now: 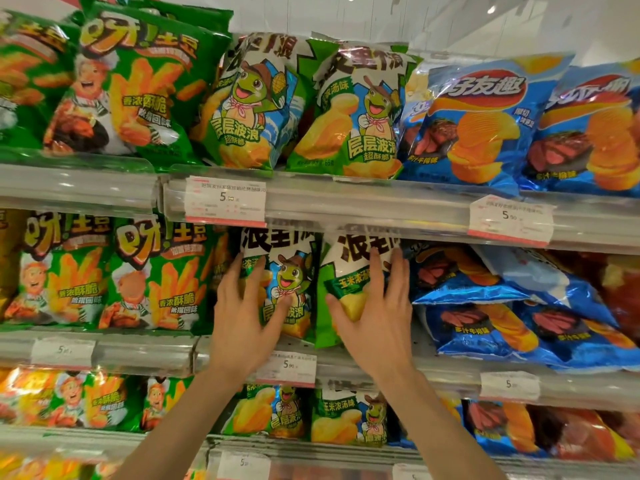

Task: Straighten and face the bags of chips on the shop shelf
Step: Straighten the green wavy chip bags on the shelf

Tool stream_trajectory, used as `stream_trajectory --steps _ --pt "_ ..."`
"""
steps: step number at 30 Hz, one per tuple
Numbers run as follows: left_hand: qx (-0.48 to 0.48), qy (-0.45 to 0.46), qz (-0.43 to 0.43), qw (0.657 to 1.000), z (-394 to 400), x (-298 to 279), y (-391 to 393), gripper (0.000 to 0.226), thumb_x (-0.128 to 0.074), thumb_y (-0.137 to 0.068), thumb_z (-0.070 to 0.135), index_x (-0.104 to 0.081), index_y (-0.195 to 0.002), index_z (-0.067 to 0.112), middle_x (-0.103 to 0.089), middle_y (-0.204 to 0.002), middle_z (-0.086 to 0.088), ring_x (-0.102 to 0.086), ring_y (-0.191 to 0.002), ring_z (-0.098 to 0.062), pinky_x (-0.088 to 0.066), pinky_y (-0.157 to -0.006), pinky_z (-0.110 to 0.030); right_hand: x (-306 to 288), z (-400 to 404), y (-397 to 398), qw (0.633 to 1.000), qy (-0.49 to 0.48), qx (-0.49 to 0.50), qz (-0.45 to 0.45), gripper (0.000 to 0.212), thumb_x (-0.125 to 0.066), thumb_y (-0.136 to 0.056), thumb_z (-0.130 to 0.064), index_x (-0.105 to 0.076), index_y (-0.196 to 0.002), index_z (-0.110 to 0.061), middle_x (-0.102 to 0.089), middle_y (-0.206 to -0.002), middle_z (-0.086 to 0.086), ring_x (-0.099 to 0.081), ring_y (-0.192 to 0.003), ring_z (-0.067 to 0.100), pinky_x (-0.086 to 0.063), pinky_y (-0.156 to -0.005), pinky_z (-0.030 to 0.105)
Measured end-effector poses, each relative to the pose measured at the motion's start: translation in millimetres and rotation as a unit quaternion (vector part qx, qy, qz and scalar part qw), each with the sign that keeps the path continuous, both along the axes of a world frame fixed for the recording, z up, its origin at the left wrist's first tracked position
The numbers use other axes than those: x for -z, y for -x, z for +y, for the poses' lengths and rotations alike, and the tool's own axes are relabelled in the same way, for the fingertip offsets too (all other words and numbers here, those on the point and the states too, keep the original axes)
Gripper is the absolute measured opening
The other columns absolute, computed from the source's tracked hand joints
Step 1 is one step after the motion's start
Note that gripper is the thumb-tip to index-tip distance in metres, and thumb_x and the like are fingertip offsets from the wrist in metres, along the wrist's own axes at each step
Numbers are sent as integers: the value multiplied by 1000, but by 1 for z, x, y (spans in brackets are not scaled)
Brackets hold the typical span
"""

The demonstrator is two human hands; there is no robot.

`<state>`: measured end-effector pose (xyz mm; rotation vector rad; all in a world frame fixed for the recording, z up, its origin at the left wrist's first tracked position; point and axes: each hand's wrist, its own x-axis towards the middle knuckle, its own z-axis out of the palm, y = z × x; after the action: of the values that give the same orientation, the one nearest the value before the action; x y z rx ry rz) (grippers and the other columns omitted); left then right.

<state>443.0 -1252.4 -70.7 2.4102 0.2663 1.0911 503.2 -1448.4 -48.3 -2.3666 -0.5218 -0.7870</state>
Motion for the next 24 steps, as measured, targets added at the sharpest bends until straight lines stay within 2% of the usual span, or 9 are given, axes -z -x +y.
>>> stream_trajectory --steps 5,8,12,15,17,20,23,24 --pt "5 -23 -3 1000 0 3 1 72 -46 -94 61 -30 -154 23 -19 -164 -7 -21 -149 -28 -31 -117 -51 18 11 12 999 27 23 -12 97 -36 -91 -76 5 -161 -22 9 -168 11 8 -155 29 -21 -121 58" --pt "1 -35 4 999 -1 3 1 71 -44 -95 61 -29 -154 23 -17 -165 -8 -20 -150 -28 -30 -117 -51 17 13 10 999 25 22 0 99 -35 -90 -79 9 -160 -24 12 -168 10 11 -155 28 -16 -122 58" --pt "19 -9 11 1000 2 0 1 74 -44 -93 65 -30 -154 26 -16 -166 -6 -17 -151 -27 -26 -119 -51 7 5 8 999 12 -32 37 103 -36 -85 -84 10 -159 -30 19 -167 2 23 -152 19 -1 -125 54" --pt "35 1 23 999 4 -4 6 74 -47 -91 63 -31 -155 28 -10 -168 -1 -8 -154 -23 -16 -122 -47 -2 -8 13 996 0 -71 60 96 -42 -87 -78 2 -160 -33 19 -167 -5 23 -152 13 0 -126 48" --pt "48 17 19 999 8 -7 12 68 -52 -91 57 -37 -152 30 -12 -167 1 -8 -153 -21 -13 -121 -43 -7 -18 19 996 0 -72 58 88 -47 -90 -70 -10 -160 -31 11 -168 -6 15 -154 12 -6 -126 44" --pt "58 34 -21 998 12 -13 25 53 -64 -93 42 -51 -142 26 -34 -158 0 -26 -146 -18 -24 -118 -36 -9 -30 35 995 -25 -68 67 74 -52 -93 -60 -27 -157 -32 -7 -168 -11 -7 -154 10 -21 -124 40" --pt "80 40 -44 995 11 -17 41 43 -61 -93 40 -58 -132 22 -53 -135 4 -43 -127 -10 -27 -104 -10 -3 -37 51 991 -87 -73 77 63 -58 -95 -48 -38 -151 -29 -32 -159 -13 -30 -145 4 -34 -117 34" --pt "96 51 -42 993 10 -17 47 40 -60 -93 39 -58 -129 23 -56 -129 7 -47 -121 -7 -29 -100 -6 1 -40 57 986 -114 -80 87 61 -59 -94 -46 -40 -150 -28 -40 -153 -13 -36 -141 2 -35 -114 30"
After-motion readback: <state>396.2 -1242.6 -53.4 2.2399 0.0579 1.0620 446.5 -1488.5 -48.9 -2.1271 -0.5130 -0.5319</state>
